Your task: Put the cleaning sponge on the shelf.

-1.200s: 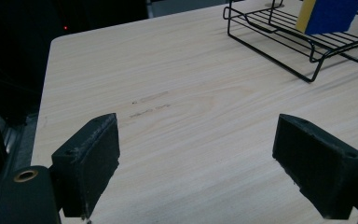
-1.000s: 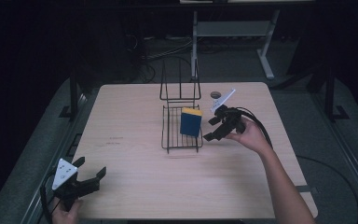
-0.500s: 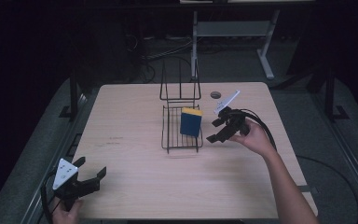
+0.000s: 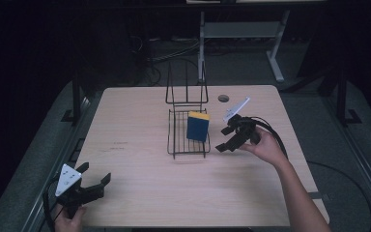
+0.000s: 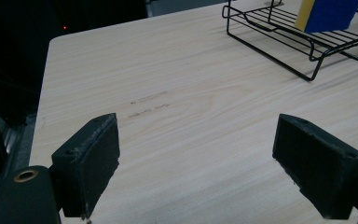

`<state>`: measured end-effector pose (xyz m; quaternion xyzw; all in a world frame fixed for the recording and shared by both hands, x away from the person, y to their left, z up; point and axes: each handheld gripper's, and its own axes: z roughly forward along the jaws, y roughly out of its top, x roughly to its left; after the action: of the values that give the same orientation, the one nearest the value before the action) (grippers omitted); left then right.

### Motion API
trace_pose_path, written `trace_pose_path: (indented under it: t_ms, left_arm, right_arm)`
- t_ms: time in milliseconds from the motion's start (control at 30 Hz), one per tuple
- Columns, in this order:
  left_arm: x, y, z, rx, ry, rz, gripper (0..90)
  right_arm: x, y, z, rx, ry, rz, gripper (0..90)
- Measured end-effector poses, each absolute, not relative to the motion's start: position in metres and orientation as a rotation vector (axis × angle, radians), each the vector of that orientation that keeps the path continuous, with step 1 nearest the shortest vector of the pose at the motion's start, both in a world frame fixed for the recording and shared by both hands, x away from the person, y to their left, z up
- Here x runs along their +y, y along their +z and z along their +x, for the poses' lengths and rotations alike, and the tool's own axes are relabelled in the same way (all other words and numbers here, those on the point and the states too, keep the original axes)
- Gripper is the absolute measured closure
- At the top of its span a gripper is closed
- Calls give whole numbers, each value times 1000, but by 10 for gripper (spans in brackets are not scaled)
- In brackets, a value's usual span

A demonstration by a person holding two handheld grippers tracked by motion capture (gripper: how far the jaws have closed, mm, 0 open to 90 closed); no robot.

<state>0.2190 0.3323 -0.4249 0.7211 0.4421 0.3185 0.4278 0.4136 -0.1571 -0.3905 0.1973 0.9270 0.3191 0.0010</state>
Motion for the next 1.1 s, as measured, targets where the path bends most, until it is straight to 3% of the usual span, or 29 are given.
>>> trace_pose_path:
  t_ms: [1100]
  left_arm:
    - [332, -425, 218, 1101, 798, 1806, 141]
  right_arm:
    - [-177, -402, 388, 2904, 1034, 656, 194]
